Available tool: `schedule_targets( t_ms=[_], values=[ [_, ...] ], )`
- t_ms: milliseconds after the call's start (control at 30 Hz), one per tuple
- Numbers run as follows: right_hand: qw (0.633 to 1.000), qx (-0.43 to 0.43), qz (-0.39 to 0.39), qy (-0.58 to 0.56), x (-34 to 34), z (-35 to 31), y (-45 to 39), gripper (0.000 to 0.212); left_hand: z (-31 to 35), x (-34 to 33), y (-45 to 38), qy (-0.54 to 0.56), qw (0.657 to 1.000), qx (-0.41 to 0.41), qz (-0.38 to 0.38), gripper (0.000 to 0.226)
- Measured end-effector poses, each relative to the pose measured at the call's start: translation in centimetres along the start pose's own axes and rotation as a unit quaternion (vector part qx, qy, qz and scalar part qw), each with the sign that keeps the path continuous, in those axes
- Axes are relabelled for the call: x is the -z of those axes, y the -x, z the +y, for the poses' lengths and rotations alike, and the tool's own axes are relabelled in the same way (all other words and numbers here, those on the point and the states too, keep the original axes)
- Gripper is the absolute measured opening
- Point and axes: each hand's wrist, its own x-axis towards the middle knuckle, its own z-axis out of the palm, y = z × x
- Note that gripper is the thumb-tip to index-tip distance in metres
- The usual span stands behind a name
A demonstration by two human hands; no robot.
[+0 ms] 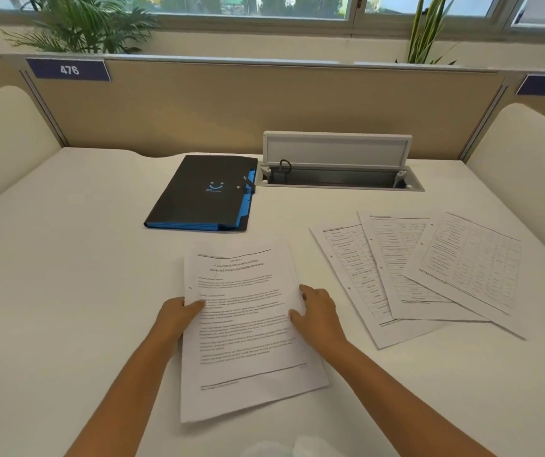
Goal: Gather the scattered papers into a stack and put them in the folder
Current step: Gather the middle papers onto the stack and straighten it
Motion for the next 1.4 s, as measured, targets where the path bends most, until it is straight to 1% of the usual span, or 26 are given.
schedule_targets(
  t_ms=[67,100,167,200,267,333,367,433,500,567,633,733,800,900,967,1033,1133,1267,1333,1400],
  values=[
    [1.0,-0.005,0.005,-0.005,0.2,0.1,-0.2,0.062,-0.3,-0.6,0.1,0.009,1.0,-0.025,0.0,0.016],
    [1.0,-0.002,0.015,0.01,0.3,0.2,-0.3,0.064,-0.5,-0.8,0.2,0.017,0.999,-0.04,0.003,0.013],
    [0.999,0.005,0.03,0.028,0.5,0.5,-0.6,0.072,-0.5,-1.1,0.5,0.039,0.997,-0.068,0.001,0.011],
    [1.0,0.001,0.028,0.007,0.7,0.6,-0.8,0.075,-0.5,-1.2,0.7,0.059,0.995,-0.08,-0.011,0.011],
    [0.995,-0.022,0.009,-0.099,1.6,0.2,-1.3,0.074,0.0,-1.2,1.1,0.113,0.987,-0.103,-0.043,0.015],
    [0.973,-0.043,0.011,-0.227,2.9,-0.6,-1.7,0.064,0.8,-1.3,1.6,0.162,0.975,-0.136,-0.066,0.02],
    [0.961,-0.043,0.028,-0.273,3.6,-1.1,-1.7,0.055,1.4,-1.3,1.9,0.171,0.969,-0.162,-0.071,0.022],
    [0.943,0.0,0.084,-0.322,5.2,-2.3,-1.7,0.035,2.9,-1.4,2.4,0.178,0.955,-0.224,-0.077,0.028],
    [0.925,0.076,0.12,-0.352,6.7,-3.4,-1.3,0.019,4.5,-1.6,3.0,0.194,0.936,-0.281,-0.079,0.031],
    [0.907,0.142,0.137,-0.372,8.0,-4.5,-0.7,0.009,6.0,-1.9,3.6,0.202,0.919,-0.332,-0.072,0.029],
    [0.893,0.187,0.146,-0.383,8.8,-5.1,-0.3,0.007,7.2,-2.4,4.0,0.199,0.906,-0.366,-0.076,0.035],
    [0.902,0.205,0.162,-0.344,8.8,-5.0,-0.2,0.025,8.0,-3.4,4.1,0.174,0.91,-0.364,-0.088,0.052],
    [0.91,0.182,0.157,-0.337,7.9,-4.1,-0.3,0.033,7.6,-4.3,3.7,0.151,0.922,-0.345,-0.087,0.053],
    [0.917,0.147,0.147,-0.34,6.6,-2.1,-0.3,0.04,5.9,-5.4,2.8,0.134,0.938,-0.307,-0.088,0.05],
    [0.92,0.135,0.148,-0.335,6.1,-1.0,-0.4,0.04,4.4,-5.9,2.1,0.123,0.945,-0.29,-0.089,0.051],
    [0.929,0.122,0.147,-0.317,5.7,-0.2,-0.6,0.037,3.3,-6.2,1.5,0.113,0.95,-0.276,-0.091,0.045],
    [0.942,0.103,0.142,-0.287,5.3,0.7,-0.8,0.037,2.0,-6.7,0.8,0.098,0.956,-0.262,-0.083,0.037],
    [0.939,0.1,0.145,-0.295,5.7,1.2,-1.1,0.037,1.7,-7.1,0.2,0.077,0.962,-0.256,-0.06,0.028],
    [0.941,0.093,0.142,-0.292,6.0,1.5,-1.2,0.033,2.0,-7.1,-0.1,0.066,0.965,-0.245,-0.062,0.03],
    [0.953,0.072,0.133,-0.263,5.9,1.7,-1.3,0.039,2.4,-7.3,-0.4,0.046,0.967,-0.241,-0.063,0.034]
  ],
)
